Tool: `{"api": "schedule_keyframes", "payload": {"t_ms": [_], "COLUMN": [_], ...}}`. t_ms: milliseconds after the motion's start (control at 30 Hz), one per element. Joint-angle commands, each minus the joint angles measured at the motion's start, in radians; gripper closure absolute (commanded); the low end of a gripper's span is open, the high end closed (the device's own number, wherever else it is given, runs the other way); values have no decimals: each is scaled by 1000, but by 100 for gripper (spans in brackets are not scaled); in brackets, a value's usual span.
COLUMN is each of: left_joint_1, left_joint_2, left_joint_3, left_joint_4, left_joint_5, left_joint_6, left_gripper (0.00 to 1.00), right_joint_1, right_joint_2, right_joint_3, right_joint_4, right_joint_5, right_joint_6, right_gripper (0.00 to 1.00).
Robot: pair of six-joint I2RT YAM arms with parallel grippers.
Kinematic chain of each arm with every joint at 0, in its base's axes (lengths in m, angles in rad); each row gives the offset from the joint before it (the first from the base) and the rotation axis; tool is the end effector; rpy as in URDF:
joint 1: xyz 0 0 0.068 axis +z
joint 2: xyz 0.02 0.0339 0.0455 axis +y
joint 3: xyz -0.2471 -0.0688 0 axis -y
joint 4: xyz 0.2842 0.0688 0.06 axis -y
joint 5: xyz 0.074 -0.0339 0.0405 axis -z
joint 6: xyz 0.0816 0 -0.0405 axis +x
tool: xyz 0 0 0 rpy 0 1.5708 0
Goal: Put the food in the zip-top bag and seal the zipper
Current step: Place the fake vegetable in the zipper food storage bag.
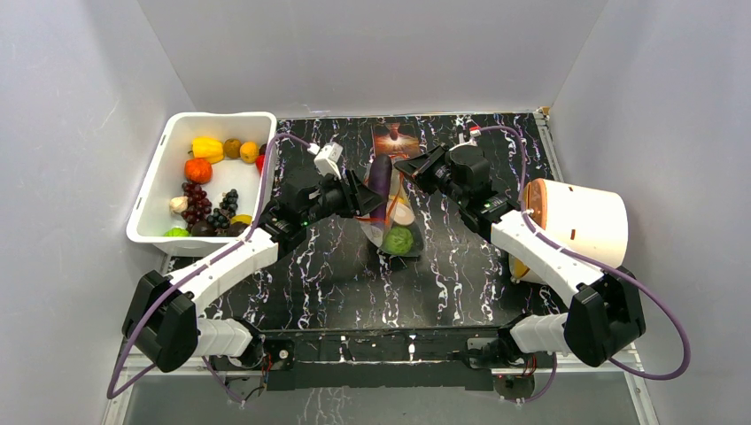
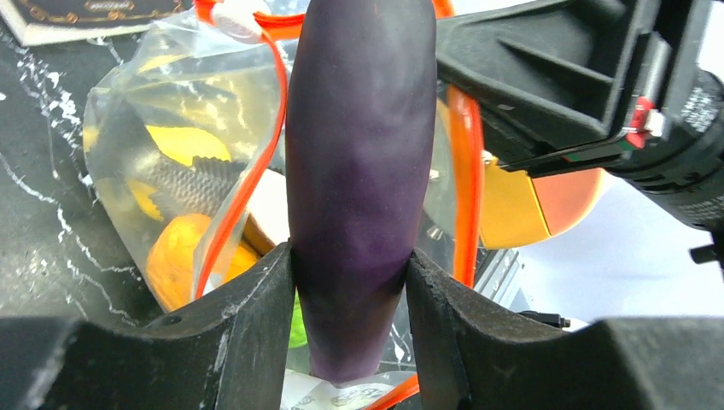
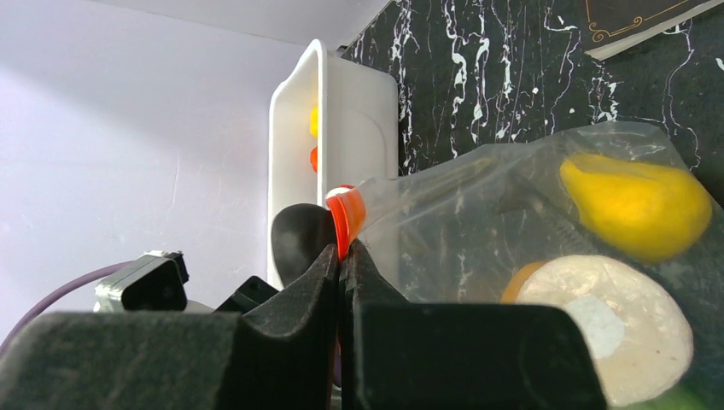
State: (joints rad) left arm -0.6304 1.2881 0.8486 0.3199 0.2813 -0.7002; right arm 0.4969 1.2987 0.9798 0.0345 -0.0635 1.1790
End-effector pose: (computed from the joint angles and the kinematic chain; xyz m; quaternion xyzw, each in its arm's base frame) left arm 0.2977 -0.2453 0.2660 0.0671 0.7435 -0.4881 0.4522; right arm 0.3417 0.1912 0.2758 0.2496 0.7601 0.4626 0.3821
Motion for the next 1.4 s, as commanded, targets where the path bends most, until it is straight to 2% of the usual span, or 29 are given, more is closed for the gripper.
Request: {"api": "schedule_keyframes", "payload": {"t_ms": [0,300,433,733,967,1067,1167,1267,1367], "left_joint_1": [-9,-12,-14,-18,-21,-23,-25,-25,-26], "left_joint_2": [-17,34,31,12,61,71,64,55,42], "left_joint_3": [49,81,76,64,152,173,172,164,144], "left_joint_4": [-151,-162,-112,-165,-371,-408,-403,-350,-278], "left_joint_5": [-44,24,99,107,36,21,27,96,162], "left_joint_6": [-7,-11,-5,10,35,36,18,8,-8], "left_gripper": [72,69,68,68,68,68,66,60,59], "right_joint_1": [-1,0,-1,0,0,0,0,0,0], "right_joint_2": [-23,-27,-9,-16,-18,-19,-15,-10,-9], "right_joint_3": [41,73,74,73,88,93,94,90,89], "right_joint_4": [115,104,100,83,93,103,105,104,95], "right_joint_5": [42,33,13,42,15,-8,-39,-68,-73], "right_joint_6": [-28,-80,-90,-109,-126,-143,-159,-170,-174], "right_gripper": [100,100,100,100,100,100,100,100,100]}}
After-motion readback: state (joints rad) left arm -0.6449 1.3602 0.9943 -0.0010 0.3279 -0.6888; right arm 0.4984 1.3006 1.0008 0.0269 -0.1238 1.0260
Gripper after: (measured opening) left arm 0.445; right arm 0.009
